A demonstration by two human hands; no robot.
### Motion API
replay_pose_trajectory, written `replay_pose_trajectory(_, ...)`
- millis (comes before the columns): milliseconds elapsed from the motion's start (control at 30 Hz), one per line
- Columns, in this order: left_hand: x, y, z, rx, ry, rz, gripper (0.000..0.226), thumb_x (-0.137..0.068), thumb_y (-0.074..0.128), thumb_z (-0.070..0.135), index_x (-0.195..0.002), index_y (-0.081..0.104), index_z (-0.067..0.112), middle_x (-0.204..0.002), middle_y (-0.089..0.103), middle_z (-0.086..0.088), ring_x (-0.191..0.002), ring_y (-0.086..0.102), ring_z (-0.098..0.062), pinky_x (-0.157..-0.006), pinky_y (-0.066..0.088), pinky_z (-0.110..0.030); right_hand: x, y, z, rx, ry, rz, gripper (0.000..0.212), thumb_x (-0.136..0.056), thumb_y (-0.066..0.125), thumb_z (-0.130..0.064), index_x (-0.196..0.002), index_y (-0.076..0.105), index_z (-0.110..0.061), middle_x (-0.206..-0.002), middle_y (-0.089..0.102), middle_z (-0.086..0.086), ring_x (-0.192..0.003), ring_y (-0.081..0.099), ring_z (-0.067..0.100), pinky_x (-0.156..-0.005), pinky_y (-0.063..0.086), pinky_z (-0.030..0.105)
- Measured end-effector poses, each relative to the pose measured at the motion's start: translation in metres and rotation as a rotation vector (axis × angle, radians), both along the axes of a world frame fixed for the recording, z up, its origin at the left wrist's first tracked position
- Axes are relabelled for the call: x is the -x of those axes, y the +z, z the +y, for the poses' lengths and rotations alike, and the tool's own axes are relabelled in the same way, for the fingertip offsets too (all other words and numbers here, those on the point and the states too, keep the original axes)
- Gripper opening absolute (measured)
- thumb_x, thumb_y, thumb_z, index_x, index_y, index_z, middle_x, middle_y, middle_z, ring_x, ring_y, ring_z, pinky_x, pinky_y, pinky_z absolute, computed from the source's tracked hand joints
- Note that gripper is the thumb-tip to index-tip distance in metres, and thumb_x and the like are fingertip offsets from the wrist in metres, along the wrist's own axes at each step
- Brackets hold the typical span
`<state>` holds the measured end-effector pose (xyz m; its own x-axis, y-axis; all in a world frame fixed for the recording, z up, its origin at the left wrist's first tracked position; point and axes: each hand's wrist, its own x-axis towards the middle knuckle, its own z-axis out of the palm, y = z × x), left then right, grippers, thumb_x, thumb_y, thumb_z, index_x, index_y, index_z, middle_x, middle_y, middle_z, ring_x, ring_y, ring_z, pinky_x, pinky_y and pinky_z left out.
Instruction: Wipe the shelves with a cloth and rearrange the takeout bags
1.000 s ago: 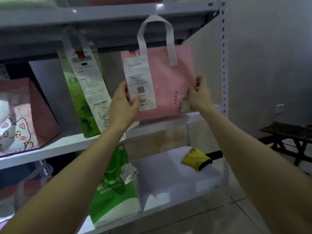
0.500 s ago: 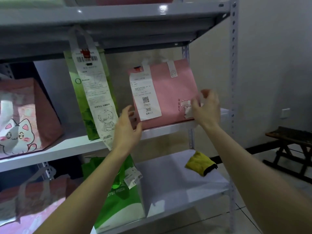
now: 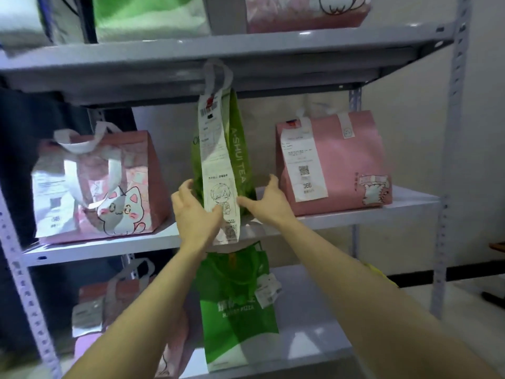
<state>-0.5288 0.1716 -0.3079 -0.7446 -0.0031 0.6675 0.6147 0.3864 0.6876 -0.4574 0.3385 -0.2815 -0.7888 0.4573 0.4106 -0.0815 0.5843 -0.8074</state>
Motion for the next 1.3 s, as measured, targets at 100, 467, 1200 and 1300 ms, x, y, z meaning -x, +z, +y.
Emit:
replay_pose_trajectory(100,0.019,0.011,-0.011,0.009,-0.134,-0.222,0.106,-0.084,0.078,0.015,-0.168,0.014,0.022,-0.167,0.025,-0.012,-0.150,0.039,-0.031,-0.120,0.040,-0.045,0.009,0.004,0.004,-0.002,0.066,-0.100,0.119,-0.082,0.085,-0.057,-0.167,0.013,-0.016,-0.163,0.045,0.006,-0.143,0.052,0.028,-0.109,0.046,0.040)
replay_pose_trajectory(467,0.035,0.008,-0.038,0.067,-0.497,-0.242,0.071,-0.080,0.081,0.027,-0.144,0.054,0.038,-0.131,0.070,0.011,-0.125,0.067,-0.013,-0.097,0.061,-0.043,0.010,-0.008,-0.014,0.028,0.244,-0.016,0.049,-0.101,0.071,-0.037,-0.145,0.054,-0.023,-0.139,0.069,-0.005,-0.121,0.070,0.018,-0.107,0.056,0.050)
replay_pose_trajectory(1200,0.010,-0.013,-0.058,0.118,-0.367,-0.054,0.069,-0.099,0.074,0.012,-0.159,0.044,0.028,-0.146,0.063,0.011,-0.139,0.056,-0.010,-0.117,0.049,-0.039,-0.011,-0.026,-0.038,-0.130,0.063,-0.064,0.047,-0.097,0.073,-0.045,-0.131,0.049,-0.026,-0.139,0.067,-0.004,-0.125,0.067,0.016,-0.077,0.056,0.020)
replay_pose_trajectory(1300,0.005,-0.017,-0.065,0.066,-0.374,-0.027,0.066,-0.100,0.073,0.008,-0.156,0.046,0.029,-0.143,0.062,0.014,-0.136,0.058,-0.006,-0.114,0.053,-0.038,-0.029,-0.036,-0.044,-0.164,-0.028,0.064,0.073,-0.094,0.075,-0.048,-0.154,0.040,-0.025,-0.154,0.052,-0.005,-0.138,0.054,0.016,-0.107,0.052,0.040)
